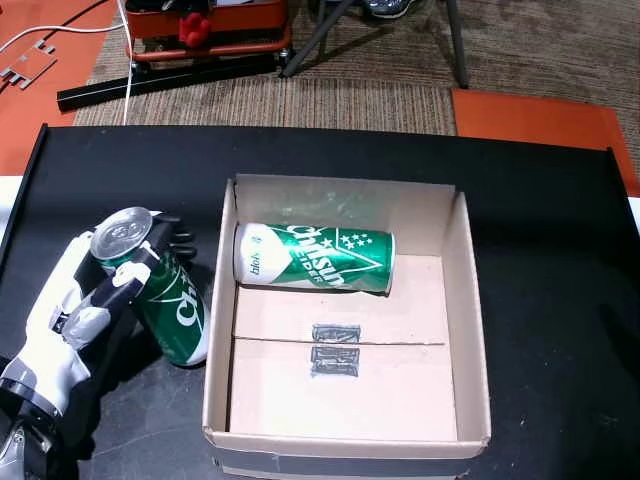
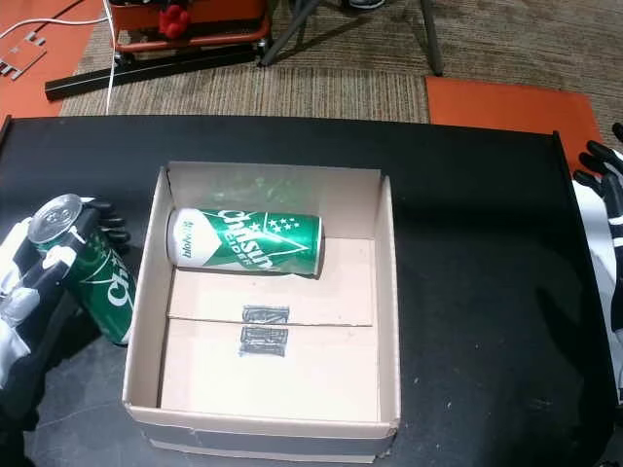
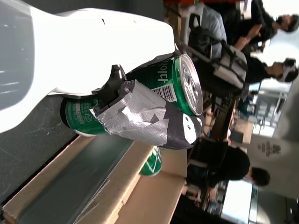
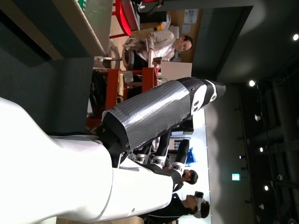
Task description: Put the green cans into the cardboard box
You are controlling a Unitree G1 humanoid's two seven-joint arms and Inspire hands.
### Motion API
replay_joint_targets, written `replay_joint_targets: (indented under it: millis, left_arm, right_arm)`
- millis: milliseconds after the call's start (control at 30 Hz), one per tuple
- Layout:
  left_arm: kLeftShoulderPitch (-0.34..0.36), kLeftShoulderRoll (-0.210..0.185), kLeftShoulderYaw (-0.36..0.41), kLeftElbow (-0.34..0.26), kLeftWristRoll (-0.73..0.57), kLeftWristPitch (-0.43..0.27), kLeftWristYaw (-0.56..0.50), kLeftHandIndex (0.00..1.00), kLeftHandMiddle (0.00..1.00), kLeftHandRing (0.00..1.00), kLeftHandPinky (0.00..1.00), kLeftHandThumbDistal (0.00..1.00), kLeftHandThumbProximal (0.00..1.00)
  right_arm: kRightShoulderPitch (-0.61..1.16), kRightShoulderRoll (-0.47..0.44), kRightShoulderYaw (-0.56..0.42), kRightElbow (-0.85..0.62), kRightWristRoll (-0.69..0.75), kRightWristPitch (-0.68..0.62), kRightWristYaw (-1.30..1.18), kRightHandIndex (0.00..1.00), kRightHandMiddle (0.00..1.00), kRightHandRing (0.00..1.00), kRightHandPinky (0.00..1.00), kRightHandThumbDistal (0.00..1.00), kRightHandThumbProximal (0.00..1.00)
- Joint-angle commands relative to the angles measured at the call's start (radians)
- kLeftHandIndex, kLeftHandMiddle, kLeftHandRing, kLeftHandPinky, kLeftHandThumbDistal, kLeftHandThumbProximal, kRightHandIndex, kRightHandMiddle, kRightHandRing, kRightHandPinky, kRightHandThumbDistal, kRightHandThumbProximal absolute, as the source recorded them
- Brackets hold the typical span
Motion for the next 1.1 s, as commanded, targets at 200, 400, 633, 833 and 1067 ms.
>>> replay_joint_targets:
  millis: [200,400,633,833,1067]
  left_arm:
    - [0.003,-0.01,0.02,-0.003,-0.011,0.023,0.053,0.51,0.47,0.45,0.41,0.0,0.21]
    - [0.003,-0.011,0.016,-0.005,-0.007,0.02,0.075,0.52,0.47,0.46,0.4,0.0,0.19]
    - [0.002,-0.011,0.014,-0.006,0.0,-0.003,0.095,0.52,0.45,0.43,0.41,0.0,0.17]
    - [0.002,-0.002,-0.008,-0.006,0.021,-0.027,0.128,0.51,0.44,0.42,0.4,0.0,0.15]
    - [-0.009,0.013,-0.039,-0.014,0.058,-0.065,0.192,0.51,0.44,0.43,0.41,0.0,0.17]
  right_arm:
    - [0.003,0.001,-0.011,0.012,0.019,-0.001,0.016,0.66,0.64,0.65,0.74,0.97,0.51]
    - [0.001,-0.001,-0.009,0.02,0.015,-0.016,0.007,0.65,0.63,0.64,0.74,0.98,0.51]
    - [-0.002,0.002,-0.008,0.02,0.017,-0.017,0.004,0.65,0.63,0.64,0.74,0.98,0.49]
    - [-0.006,0.005,-0.007,0.021,0.015,-0.019,-0.003,0.65,0.63,0.64,0.73,0.97,0.48]
    - [-0.011,0.009,-0.006,0.025,0.019,-0.022,-0.002,0.65,0.63,0.64,0.73,0.98,0.48]
